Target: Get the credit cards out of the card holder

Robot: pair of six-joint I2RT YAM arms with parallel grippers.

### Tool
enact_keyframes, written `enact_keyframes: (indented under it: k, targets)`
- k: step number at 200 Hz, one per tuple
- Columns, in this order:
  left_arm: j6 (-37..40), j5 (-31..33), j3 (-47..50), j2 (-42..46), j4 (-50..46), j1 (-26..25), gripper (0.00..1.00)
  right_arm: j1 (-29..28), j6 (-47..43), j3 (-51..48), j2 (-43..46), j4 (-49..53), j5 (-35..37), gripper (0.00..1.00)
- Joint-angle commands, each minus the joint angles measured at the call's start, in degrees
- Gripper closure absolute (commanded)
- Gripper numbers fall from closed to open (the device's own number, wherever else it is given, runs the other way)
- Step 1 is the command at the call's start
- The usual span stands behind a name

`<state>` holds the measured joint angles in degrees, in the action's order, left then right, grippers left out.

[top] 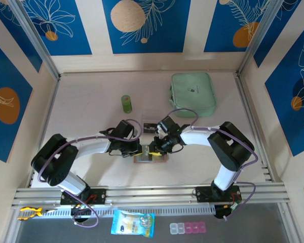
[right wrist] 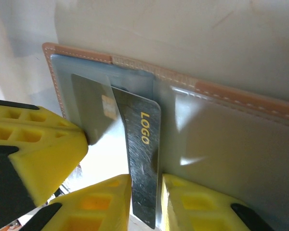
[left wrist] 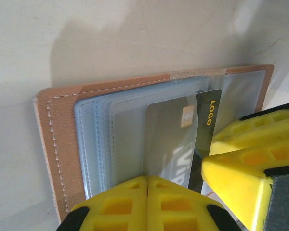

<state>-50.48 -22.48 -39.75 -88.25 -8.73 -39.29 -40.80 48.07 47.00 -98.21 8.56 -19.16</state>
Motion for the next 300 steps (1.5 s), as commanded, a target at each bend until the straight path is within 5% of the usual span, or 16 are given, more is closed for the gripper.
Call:
enact_keyframes:
  k: [1, 92, 300]
  targets:
    - [0.7, 1.6, 1.0, -1.8, -3.1, -0.4, 1.00, 0.4, 2.3, -1.7, -0.9, -4.2, -3.8, 0.78]
    - [0.7, 2.0, 1.0, -1.1, -3.8, -0.4, 1.00, 1.9, 2.3, -4.9, 2.5, -5.4, -3.7, 0.91]
    - [-0.1, 1.5, 0.9, -0.5, -3.0, -0.4, 1.00, 4.2, -7.1, 1.0, 8.8, 14.8, 3.4, 0.93]
